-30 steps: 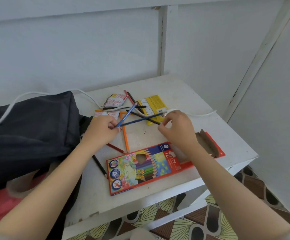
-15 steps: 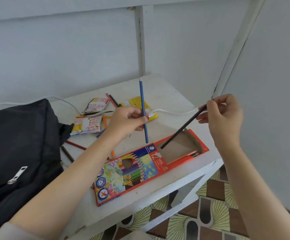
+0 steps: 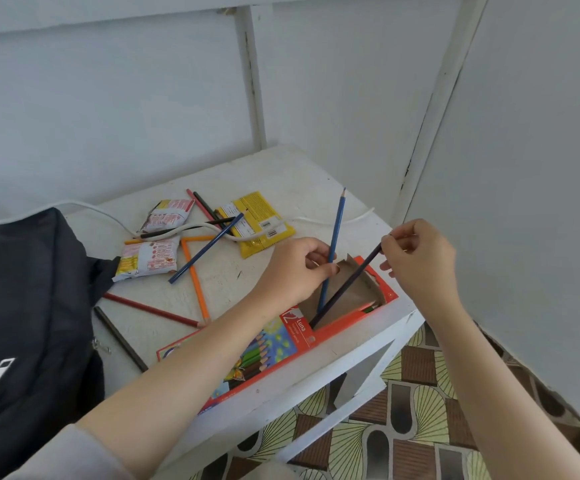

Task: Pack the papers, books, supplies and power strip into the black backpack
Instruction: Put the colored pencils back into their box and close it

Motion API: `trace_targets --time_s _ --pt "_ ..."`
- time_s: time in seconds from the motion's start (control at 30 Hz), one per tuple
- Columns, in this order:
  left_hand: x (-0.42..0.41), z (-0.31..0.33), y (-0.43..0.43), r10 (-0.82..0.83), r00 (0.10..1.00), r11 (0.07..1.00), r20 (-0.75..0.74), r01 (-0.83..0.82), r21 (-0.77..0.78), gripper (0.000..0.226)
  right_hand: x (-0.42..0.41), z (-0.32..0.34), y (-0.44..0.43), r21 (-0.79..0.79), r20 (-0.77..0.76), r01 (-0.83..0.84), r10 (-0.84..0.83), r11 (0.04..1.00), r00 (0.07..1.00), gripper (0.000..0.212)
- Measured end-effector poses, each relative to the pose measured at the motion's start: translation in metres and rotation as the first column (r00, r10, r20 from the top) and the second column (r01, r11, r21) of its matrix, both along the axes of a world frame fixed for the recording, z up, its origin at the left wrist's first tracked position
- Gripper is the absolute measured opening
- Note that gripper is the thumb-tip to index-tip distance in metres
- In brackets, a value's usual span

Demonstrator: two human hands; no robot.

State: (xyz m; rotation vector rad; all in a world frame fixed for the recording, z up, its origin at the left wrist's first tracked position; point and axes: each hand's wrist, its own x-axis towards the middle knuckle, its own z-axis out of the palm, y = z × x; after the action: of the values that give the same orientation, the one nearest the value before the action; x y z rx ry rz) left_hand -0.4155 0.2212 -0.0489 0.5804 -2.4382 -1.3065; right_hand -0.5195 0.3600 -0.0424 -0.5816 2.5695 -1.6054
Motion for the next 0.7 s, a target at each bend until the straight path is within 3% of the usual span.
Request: trace_targets --time_s 0.07,0.2,0.27,0.5,0.7 --pt "-0.001 -0.004 0.001 0.007 1.000 1.000 0.008 -0.007 -0.004 0.012 -0.001 -0.005 0.003 0.091 -0.040 -0.045 0.049 0.995 0.998 0.011" --pt "-0.004 -0.010 0.003 0.012 1.000 0.999 -0.013 -0.013 -0.032 0.014 0.002 -0.011 0.012 0.312 -0.088 -0.220 0.258 0.924 0.962 0.055" --pt "-0.005 -0.010 0.003 0.008 1.000 0.999 -0.015 -0.009 -0.040 0.018 0.002 -0.015 0.016 0.347 -0.110 -0.244 0.298 0.906 0.948 0.065" --pt "0.008 -0.010 0.004 -0.061 0.996 0.994 0.058 0.066 -0.092 0.039 -0.007 -0.028 0.025 0.347 -0.280 -0.153 0.258 0.925 0.925 0.036" --pt "0.030 -0.013 0.007 -0.098 0.989 0.940 0.110 0.128 -0.317 0.034 -0.004 -0.046 0.026 0.264 -0.329 -0.097 0.184 0.960 0.926 0.015"
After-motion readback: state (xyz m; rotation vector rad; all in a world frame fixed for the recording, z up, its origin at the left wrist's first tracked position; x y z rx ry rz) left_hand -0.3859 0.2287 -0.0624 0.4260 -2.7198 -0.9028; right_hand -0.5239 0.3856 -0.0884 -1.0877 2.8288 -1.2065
